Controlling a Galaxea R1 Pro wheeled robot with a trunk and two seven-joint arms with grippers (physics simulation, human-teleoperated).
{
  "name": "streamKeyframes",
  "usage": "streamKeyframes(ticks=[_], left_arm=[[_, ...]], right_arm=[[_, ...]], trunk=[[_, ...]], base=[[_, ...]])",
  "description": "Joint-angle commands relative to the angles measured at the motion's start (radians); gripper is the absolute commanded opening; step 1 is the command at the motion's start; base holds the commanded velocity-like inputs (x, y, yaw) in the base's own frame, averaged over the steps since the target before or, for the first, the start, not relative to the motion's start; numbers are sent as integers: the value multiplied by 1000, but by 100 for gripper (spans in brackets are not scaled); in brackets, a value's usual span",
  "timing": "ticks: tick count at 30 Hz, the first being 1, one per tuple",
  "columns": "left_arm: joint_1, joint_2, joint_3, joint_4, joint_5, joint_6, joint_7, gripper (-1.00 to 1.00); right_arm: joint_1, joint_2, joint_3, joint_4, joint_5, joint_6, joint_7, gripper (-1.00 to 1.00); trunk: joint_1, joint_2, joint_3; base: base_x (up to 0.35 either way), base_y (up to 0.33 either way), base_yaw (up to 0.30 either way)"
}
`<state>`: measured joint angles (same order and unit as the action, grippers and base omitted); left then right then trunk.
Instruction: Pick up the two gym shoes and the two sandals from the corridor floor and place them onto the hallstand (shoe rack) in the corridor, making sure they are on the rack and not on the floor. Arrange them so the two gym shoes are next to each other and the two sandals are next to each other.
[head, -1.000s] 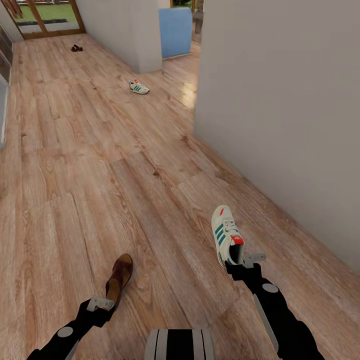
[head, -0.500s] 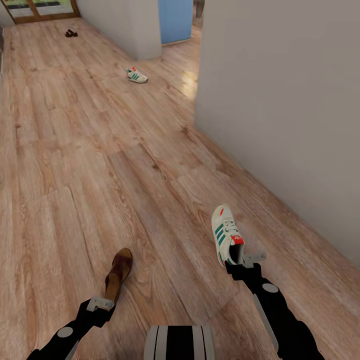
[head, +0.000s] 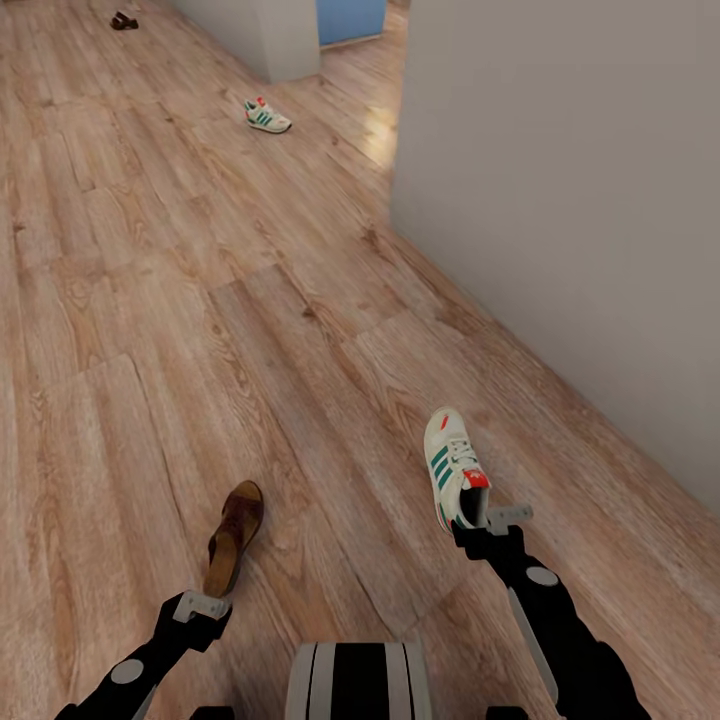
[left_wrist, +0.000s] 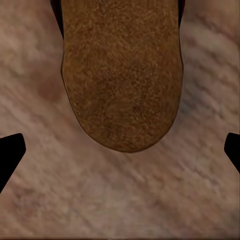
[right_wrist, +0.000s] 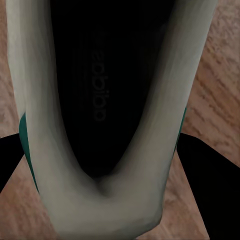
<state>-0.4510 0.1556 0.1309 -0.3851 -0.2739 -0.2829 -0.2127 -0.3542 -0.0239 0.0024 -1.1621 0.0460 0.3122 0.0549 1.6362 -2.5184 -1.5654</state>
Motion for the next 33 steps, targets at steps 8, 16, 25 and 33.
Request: streamKeyframes(ticks=[8,16,25,33], left_arm=[[0,-1,9,0,-8,-8,-7,100],[0,-1,10,-1,-8,-9,-7,100],[0,-1,14,-1,-7,-9,-5,100],[0,-1,15,-1,-7,-10,-5,100]], right_arm=[[1,-2,-1,-2,6,-13,5,-100],[1,-2,-1,-2,6,-13,4,-100],[1,-2,-1,-5,6,-12,4,-100],[1,-2,-1,-3,6,-12,3,-100]], trunk=[[2,-2,-24],[2,-2,-24],[2,-2,-24],[2,-2,-24]], base=[[0,0,0],[0,0,0],[58,0,0],[95,0,0]])
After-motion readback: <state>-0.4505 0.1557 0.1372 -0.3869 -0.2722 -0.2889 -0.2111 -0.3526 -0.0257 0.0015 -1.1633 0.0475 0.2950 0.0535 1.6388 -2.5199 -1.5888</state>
